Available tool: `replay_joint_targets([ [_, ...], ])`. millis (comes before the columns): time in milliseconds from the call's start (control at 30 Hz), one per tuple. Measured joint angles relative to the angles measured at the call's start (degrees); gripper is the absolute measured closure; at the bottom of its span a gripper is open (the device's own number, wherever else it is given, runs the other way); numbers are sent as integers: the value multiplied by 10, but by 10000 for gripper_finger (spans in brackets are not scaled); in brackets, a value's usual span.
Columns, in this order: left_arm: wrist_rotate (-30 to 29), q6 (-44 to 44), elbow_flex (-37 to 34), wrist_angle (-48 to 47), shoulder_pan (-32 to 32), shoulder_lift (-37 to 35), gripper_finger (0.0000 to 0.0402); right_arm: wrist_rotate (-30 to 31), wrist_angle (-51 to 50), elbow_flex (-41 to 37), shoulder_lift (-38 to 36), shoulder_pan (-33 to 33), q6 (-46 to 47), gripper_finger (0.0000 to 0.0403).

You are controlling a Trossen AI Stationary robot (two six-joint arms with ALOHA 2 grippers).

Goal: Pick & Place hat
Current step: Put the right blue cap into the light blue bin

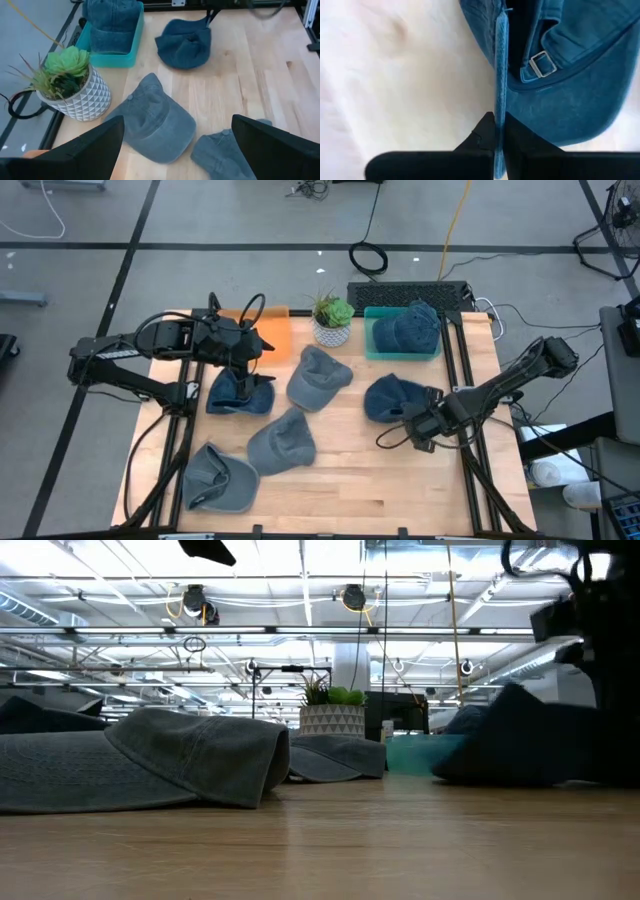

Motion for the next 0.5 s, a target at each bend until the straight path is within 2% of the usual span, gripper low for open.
replay_joint_targets([
  [267,-14,47,0,-11,0,0,23,39,8,14,-60,-24,-10,402],
  [500,-39,68,0,-25,0,0,23,141,86,14,-96,-50,-26,402],
])
